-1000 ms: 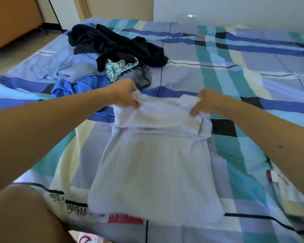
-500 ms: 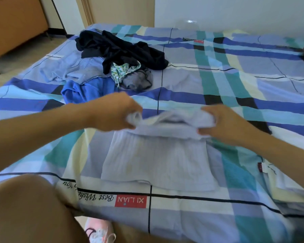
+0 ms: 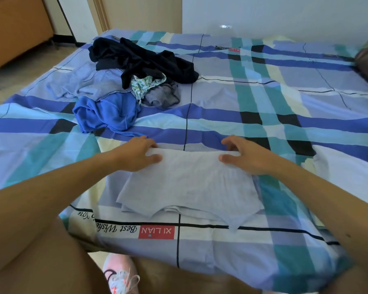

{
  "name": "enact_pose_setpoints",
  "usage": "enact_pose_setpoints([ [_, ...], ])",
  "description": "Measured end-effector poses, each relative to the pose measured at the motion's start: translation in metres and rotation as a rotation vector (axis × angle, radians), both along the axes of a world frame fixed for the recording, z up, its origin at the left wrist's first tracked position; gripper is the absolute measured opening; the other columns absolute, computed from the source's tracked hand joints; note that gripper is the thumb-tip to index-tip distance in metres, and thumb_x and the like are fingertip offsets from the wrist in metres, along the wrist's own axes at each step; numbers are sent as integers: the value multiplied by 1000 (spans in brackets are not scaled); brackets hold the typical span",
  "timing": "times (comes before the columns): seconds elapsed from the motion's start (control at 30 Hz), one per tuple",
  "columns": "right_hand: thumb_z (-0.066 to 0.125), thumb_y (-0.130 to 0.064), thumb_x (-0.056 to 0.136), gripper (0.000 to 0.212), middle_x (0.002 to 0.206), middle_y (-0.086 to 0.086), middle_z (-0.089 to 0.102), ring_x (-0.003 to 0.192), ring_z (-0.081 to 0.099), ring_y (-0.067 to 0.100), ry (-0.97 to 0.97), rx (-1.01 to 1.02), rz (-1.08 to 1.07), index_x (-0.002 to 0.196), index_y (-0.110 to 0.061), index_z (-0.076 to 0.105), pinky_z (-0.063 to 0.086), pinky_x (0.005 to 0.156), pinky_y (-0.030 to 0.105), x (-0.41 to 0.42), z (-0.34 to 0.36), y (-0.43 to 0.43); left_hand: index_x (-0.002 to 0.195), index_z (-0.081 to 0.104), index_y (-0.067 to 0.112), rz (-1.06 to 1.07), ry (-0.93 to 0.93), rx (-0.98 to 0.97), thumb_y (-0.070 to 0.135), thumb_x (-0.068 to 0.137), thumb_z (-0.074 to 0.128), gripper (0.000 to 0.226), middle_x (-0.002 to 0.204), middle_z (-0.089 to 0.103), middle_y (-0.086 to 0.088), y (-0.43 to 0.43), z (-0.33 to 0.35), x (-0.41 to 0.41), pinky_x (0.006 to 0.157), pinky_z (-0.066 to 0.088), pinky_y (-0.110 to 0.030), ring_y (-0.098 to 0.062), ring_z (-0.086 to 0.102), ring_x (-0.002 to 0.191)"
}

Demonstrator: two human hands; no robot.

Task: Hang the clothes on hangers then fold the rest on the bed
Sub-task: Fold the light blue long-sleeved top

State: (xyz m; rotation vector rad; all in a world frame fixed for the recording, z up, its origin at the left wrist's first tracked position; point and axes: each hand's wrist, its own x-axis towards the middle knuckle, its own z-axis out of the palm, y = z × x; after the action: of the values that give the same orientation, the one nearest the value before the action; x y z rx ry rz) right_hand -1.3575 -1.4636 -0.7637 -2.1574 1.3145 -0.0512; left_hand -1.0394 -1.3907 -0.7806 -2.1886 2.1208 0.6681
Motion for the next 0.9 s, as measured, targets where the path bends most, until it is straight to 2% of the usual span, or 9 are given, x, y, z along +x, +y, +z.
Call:
enact_pose_setpoints([
  [0.13,79,-46,83,35,103,-5,72,93,69,19,41,187,-87,104,-20,70,52,82,33,-2,-5,-6,102,65,20,44,100,-3,40,96,62,21,102,62,0,-4,4,10,85,47,-37,-23,59,94],
  [0.23,86,-32,77,29,92,5,77,91,72,29,-20,303,-187,92,-9,76,54,86,38,-8,1,-10,84,62,13,73,155,-100,31,96,64,22,86,62,-4,-4,5,10,73,43,-39,-26,58,82],
  [0.33,83,-28,81,31,97,11,75,93,71,32,-177,277,-314,97,-3,73,53,80,38,-10,1,-10,89,61,12,135,87,-197,28,97,61,18,92,62,-4,-4,2,2,72,42,-38,-27,58,88],
  [0.4,78,-29,87,24,98,6,75,89,71,26,-262,263,-359,101,-11,70,53,74,33,-6,2,-9,101,58,18,101,-85,-360,29,94,63,14,107,57,-2,-2,2,-10,83,40,-39,-28,53,102],
  [0.5,75,-32,89,19,98,-2,75,91,72,19,-362,277,-334,105,-22,69,56,77,32,-1,8,-2,130,53,21,-145,-85,-563,40,92,62,44,130,49,-5,9,2,-40,98,39,-43,-30,45,119],
  [0.6,80,-30,84,29,102,-4,75,93,72,16,-388,381,-271,110,-26,66,57,74,28,-4,16,6,157,23,27,-384,35,-399,59,94,44,74,166,15,-4,26,-11,-74,123,17,-41,-24,11,153],
  [0.7,87,-31,76,56,115,-2,69,103,68,20,-307,511,-300,123,-28,56,60,82,37,-14,11,9,159,-15,30,-475,-82,-197,70,98,28,85,163,-31,4,42,-36,-92,124,-12,-41,-15,-34,148],
  [0.8,89,-28,74,61,118,-1,71,110,67,25,-249,587,-334,126,-28,58,57,94,49,-21,0,11,156,-22,29,-449,-117,-239,72,96,26,88,159,-39,2,50,-50,-98,123,-12,-50,-19,-39,145],
  [0.9,87,-19,74,55,114,4,74,109,68,28,-288,597,-359,123,-21,63,56,97,48,-22,-6,11,156,-23,29,-368,-78,-252,76,92,32,96,158,-41,3,51,-52,-100,122,-14,-53,-21,-40,145],
])
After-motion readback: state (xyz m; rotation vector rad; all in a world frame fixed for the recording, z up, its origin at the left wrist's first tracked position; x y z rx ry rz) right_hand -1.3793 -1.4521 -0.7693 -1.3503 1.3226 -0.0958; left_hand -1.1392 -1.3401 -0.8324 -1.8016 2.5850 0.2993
